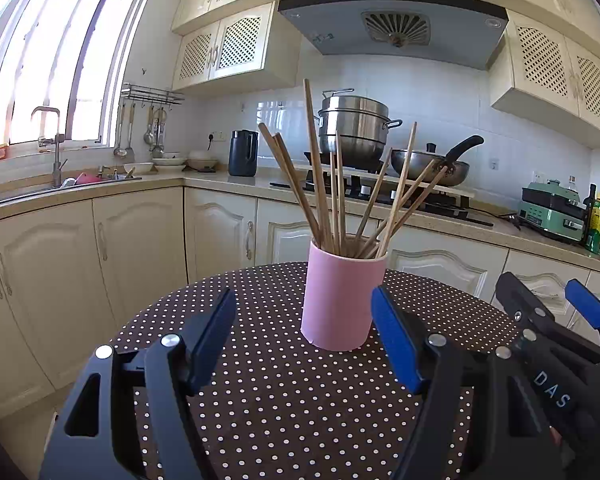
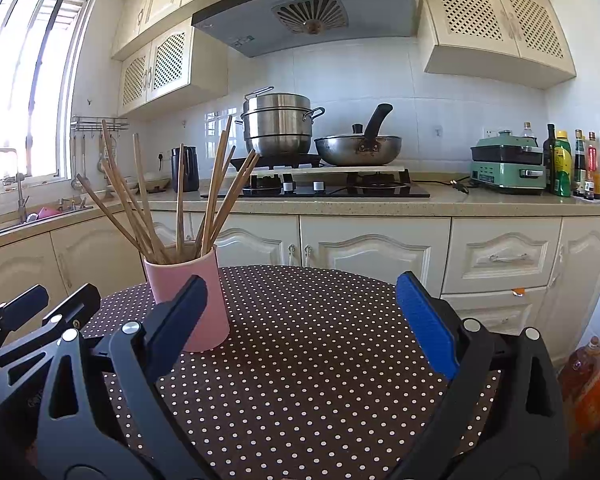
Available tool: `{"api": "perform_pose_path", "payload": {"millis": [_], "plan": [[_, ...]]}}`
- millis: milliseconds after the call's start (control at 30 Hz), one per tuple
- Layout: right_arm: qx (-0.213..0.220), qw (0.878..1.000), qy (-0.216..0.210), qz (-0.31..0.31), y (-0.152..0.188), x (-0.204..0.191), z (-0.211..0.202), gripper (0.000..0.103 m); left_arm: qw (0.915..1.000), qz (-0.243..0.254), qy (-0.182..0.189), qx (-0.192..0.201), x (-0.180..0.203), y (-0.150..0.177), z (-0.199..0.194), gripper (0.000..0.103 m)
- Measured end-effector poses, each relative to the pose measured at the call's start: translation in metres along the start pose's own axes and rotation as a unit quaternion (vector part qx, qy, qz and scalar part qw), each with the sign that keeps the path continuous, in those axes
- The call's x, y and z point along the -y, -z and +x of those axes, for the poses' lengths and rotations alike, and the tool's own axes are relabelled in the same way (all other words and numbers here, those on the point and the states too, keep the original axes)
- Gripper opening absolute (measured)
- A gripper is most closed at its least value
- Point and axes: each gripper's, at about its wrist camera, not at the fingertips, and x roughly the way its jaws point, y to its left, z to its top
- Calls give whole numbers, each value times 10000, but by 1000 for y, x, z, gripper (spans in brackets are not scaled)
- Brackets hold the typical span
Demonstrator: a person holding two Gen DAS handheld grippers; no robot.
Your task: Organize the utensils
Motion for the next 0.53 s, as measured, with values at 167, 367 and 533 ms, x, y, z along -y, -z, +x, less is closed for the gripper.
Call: {"api": "perform_pose_path", "payload": {"millis": [167, 367, 533], "plan": [[-8, 10000, 2, -1, 0, 0, 0, 94, 10000, -11, -9, -21, -2, 2, 1, 71], [-56, 10000, 17, 2, 1, 2, 3, 94, 10000, -14, 3, -34, -1, 1, 1, 72], [-146, 9999, 19, 17, 1, 4, 6, 94, 10000, -11, -5, -72, 0, 1, 2, 73]]}}
